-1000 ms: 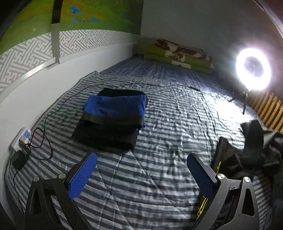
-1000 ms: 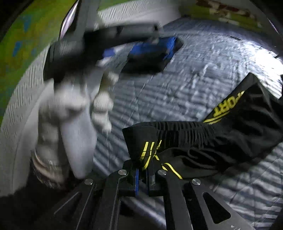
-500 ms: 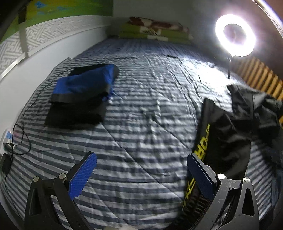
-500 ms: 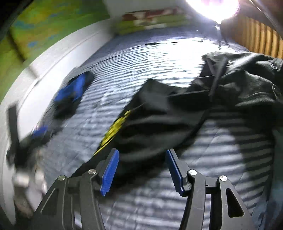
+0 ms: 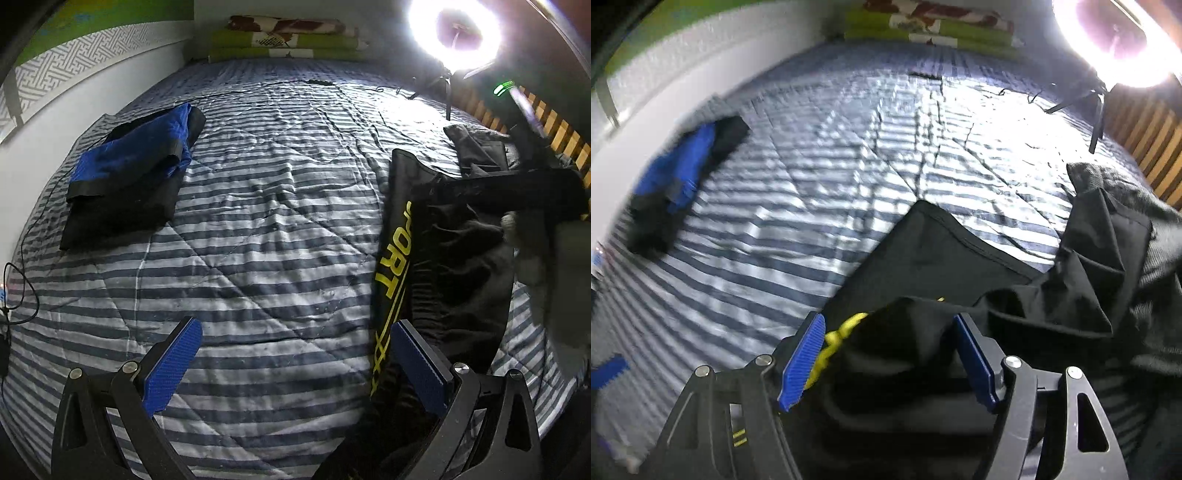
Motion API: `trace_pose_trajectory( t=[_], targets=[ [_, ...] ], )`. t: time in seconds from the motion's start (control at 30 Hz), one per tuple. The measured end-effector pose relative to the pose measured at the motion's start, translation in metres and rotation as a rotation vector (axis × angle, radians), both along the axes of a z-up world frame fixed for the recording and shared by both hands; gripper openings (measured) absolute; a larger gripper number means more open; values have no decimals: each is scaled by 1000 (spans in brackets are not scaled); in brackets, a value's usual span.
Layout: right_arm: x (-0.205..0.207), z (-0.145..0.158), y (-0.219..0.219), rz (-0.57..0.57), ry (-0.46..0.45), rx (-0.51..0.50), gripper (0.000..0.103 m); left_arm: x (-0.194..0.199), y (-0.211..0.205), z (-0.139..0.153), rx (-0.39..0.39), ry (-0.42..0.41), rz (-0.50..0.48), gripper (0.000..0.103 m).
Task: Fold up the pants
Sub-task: 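Lift the pants off the clothing pile with the right tool, then grasp the pants waistband with the left tool while the right tool holds it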
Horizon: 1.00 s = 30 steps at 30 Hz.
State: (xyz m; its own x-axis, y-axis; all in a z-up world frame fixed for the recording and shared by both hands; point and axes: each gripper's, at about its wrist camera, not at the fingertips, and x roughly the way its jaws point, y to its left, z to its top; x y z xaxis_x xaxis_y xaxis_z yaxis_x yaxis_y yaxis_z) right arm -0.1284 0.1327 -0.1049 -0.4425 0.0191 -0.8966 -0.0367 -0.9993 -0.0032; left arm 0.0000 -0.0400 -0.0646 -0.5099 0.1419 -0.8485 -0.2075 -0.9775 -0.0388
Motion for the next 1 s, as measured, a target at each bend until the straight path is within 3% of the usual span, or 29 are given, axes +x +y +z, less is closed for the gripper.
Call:
trace_pose_trajectory(
  t=[0.07, 0.1, 0.13, 0.3, 0.47, 0.7, 0.83, 0.97, 1.0],
  targets=[
    [-3, -15, 5, -18, -36, 4, 50, 2, -3, 2, 0, 5, -4, 103],
    [0, -18, 12, -26, -51, -24, 27, 5, -4, 4, 1, 9, -6, 103],
    [5, -20, 21, -33, -72, -62, 12, 7, -5, 5, 2, 12, -11, 103],
    [47, -1, 49, -33, -31, -67, 9, 26, -7, 10, -9, 29, -46, 103],
    [114, 20, 88, -82, 30, -128, 9, 67, 0, 16, -10, 50, -100, 103],
    [180, 4, 122, -132, 25, -195, 9, 121, 5, 8, -54, 65, -117, 103],
    [200, -9, 127, -136, 14, -218, 9, 117, 3, -5, -26, 22, -99, 103],
    [205, -15, 132, -143, 16, -236, 9, 104, 5, -14, -38, 38, -89, 102],
    [207, -16, 134, -147, 22, -245, 9, 102, 7, -16, -37, 41, -91, 94]
  ],
)
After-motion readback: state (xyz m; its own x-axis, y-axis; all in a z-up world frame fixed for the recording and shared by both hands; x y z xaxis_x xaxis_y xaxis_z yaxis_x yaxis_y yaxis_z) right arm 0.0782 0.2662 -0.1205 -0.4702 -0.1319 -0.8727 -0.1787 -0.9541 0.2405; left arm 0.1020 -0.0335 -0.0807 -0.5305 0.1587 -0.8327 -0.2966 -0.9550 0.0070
